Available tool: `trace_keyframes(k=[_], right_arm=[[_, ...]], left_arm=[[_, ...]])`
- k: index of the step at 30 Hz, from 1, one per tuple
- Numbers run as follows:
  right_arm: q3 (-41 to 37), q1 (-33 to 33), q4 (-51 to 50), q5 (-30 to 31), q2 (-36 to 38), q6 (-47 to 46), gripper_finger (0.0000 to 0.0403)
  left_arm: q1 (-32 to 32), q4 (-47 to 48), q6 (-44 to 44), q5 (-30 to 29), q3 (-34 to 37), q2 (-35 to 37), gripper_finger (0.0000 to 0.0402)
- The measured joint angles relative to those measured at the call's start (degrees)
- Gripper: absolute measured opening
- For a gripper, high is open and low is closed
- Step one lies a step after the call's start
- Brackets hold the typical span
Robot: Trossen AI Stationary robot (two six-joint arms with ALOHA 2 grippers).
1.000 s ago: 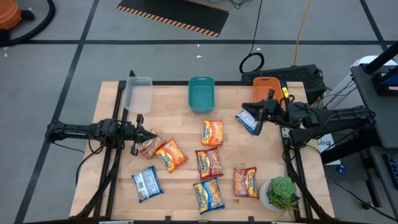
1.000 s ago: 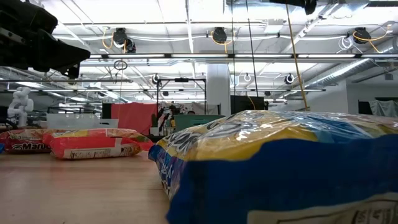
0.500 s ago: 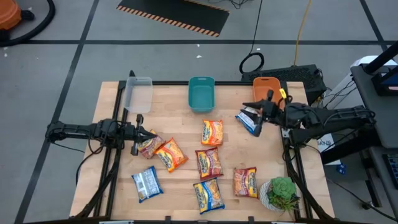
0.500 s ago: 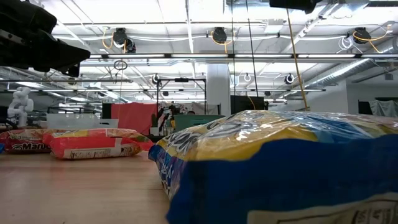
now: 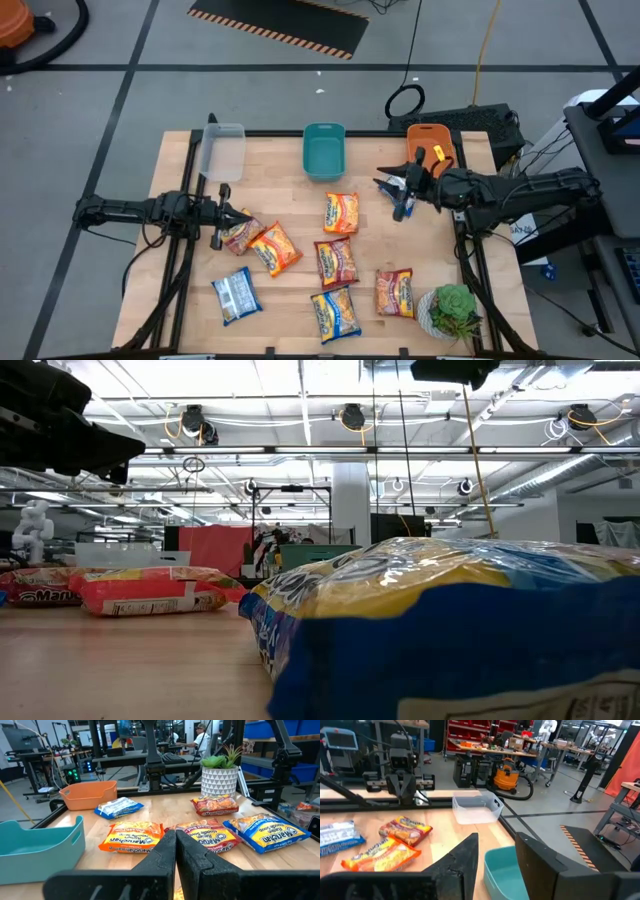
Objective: Sort Maruchan noodles
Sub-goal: Put the top blue noodle pack into the orange bin
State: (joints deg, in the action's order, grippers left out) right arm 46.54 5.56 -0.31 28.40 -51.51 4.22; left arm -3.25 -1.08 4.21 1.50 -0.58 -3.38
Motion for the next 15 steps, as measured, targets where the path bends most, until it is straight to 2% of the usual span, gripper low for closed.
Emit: trace_keyframes(k=[9,15], right_arm=[[0.0,-0.1,2.5,-0.1,-4.9,1.9,0.0126],[0.0,-0.3,0.3,-0.1,-4.5,-2.0,0.0126]], left_arm=[[0.0,0.0,0.0,0.0,0.0,0.0,0.0014],[0.0,-1.7,-0.3,0.0,0.0,0.0,0.0014]])
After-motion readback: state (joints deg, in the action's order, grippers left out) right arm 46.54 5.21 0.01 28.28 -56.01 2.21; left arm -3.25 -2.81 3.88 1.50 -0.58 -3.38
